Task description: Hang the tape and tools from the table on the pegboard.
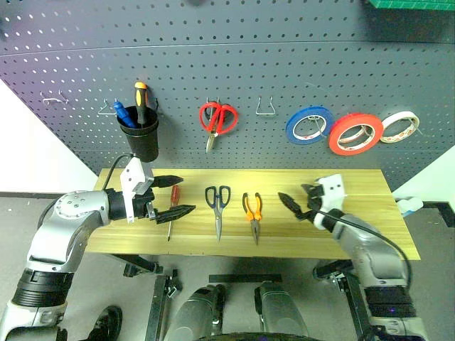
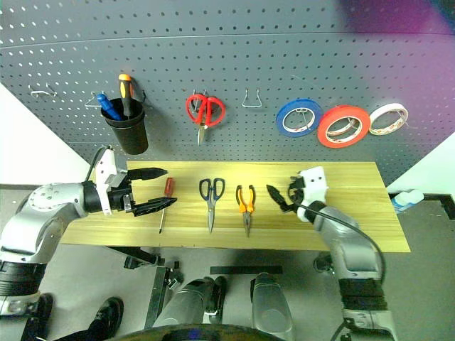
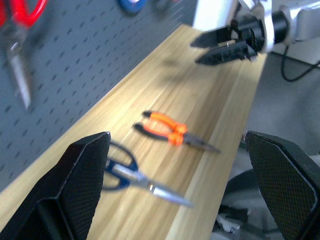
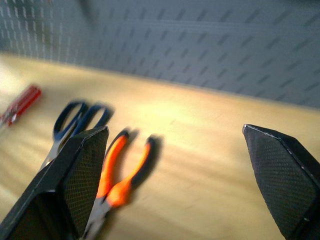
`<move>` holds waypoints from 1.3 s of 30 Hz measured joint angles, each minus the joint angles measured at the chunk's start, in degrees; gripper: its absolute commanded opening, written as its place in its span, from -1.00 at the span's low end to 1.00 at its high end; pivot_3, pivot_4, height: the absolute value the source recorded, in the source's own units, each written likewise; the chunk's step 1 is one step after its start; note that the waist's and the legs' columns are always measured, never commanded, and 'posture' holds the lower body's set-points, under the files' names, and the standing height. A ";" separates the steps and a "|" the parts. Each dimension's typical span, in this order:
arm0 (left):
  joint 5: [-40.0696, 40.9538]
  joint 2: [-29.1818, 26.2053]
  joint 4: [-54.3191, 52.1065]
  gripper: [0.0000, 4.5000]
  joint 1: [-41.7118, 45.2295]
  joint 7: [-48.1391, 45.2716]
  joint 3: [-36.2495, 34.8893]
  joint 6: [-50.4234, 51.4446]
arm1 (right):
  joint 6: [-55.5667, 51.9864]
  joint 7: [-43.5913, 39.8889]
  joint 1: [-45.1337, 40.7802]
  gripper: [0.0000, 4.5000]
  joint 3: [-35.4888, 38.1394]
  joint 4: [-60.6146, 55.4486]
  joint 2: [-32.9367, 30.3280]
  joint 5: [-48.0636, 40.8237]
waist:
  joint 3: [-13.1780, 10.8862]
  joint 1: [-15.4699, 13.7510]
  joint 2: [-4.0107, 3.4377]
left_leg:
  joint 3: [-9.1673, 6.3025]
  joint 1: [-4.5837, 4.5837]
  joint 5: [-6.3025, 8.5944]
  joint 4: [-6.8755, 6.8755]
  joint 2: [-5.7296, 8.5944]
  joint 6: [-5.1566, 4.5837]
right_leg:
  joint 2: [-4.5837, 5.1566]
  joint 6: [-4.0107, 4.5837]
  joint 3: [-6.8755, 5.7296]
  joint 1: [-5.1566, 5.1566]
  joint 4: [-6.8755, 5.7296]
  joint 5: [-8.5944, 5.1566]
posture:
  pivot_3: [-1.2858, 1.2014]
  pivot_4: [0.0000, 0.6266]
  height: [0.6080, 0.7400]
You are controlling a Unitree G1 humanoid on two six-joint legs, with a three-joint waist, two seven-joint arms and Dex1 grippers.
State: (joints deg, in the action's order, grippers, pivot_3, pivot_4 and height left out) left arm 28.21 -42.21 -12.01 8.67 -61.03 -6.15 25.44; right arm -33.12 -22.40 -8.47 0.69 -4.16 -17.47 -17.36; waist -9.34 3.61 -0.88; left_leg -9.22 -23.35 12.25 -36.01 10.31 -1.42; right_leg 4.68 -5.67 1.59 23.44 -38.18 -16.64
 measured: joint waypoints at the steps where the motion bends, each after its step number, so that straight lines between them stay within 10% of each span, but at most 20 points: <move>1: 0.10 -0.22 -0.69 1.00 -0.68 0.20 -0.64 0.05 | -2.28 1.82 -0.91 0.99 -1.03 -0.32 1.26 0.41 | -0.01 -0.30 0.00 | 0.00 0.00 0.01 0.00 0.00 0.01 | 0.00 0.00 0.00 0.01 0.01 0.00 | -0.01 -0.48 1.00; 19: 4.98 -2.71 -10.25 1.00 -8.76 3.58 -6.36 4.43 | -32.18 23.41 -10.09 0.99 -2.84 -5.84 14.62 7.29 | -0.76 -2.80 0.42 | 0.00 -0.01 0.09 0.23 -0.01 0.14 | 0.01 0.22 0.01 0.11 0.12 -0.11 | 0.03 -0.33 1.00; 39: 7.13 -3.88 -13.62 1.00 -11.14 4.94 -7.68 5.80 | -28.40 26.97 -16.62 0.99 -0.94 11.31 19.63 11.52 | -1.09 -2.97 0.59 | -0.02 -0.02 -0.14 0.87 -0.03 0.26 | 0.02 0.20 0.02 0.43 0.20 -0.08 | 0.07 -0.30 1.00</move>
State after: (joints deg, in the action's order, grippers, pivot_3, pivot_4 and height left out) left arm 35.34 -46.09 -25.63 -2.47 -56.09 -13.83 31.24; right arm -61.52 4.57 -25.09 -0.25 7.15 2.16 -5.84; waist -10.43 0.64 -0.29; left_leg -9.24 -23.37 12.11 -35.13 10.28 -1.17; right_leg 4.70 -5.47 1.61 23.87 -37.98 -16.72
